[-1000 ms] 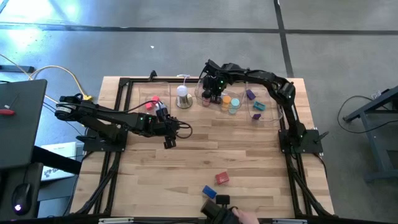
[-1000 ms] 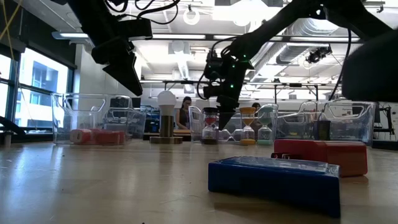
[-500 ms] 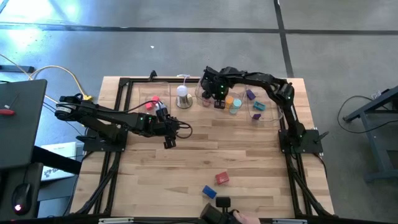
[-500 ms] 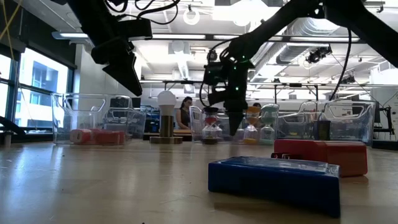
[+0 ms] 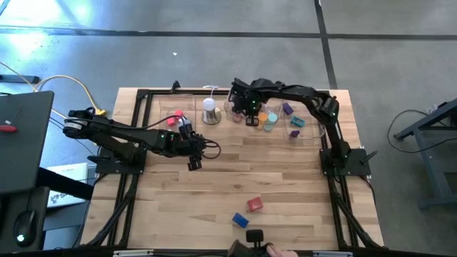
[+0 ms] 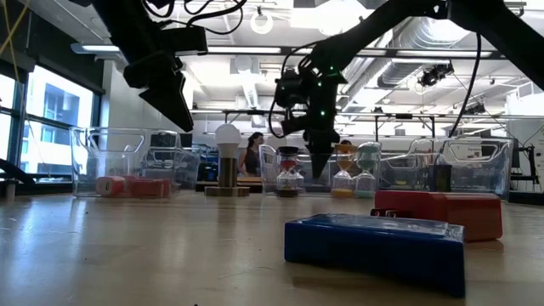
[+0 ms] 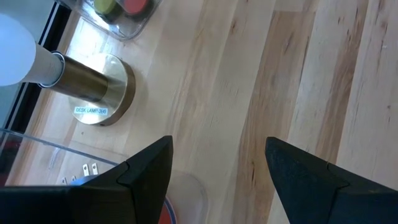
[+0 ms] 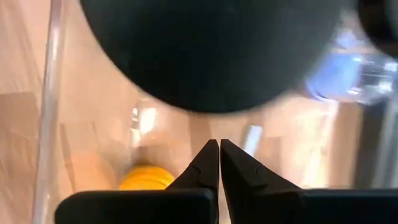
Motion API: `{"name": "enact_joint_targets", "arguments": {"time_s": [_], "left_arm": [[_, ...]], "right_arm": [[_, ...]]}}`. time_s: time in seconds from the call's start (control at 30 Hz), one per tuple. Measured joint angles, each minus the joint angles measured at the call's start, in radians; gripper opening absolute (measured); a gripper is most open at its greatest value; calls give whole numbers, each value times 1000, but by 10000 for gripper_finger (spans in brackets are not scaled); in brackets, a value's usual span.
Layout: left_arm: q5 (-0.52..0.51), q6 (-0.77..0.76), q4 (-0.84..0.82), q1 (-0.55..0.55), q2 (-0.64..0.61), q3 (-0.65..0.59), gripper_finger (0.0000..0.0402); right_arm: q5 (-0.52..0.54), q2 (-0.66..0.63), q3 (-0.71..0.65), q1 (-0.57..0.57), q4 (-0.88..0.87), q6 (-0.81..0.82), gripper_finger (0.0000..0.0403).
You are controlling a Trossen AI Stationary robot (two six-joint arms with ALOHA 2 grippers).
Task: Pick & Place Office items
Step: Put the purple hourglass into the middle transparent bin
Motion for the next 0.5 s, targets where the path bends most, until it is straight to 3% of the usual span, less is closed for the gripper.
{"name": "enact_joint_targets", "arguments": {"time_s": [0.23,0.5], "left_arm": [[0,13,-26,0,0,0,247],[0,24,-55,0,0,0,247]], "right_arm": [[77,-70,1,13,0,20,4],[59,-205,2,12,17,120,4]]}}
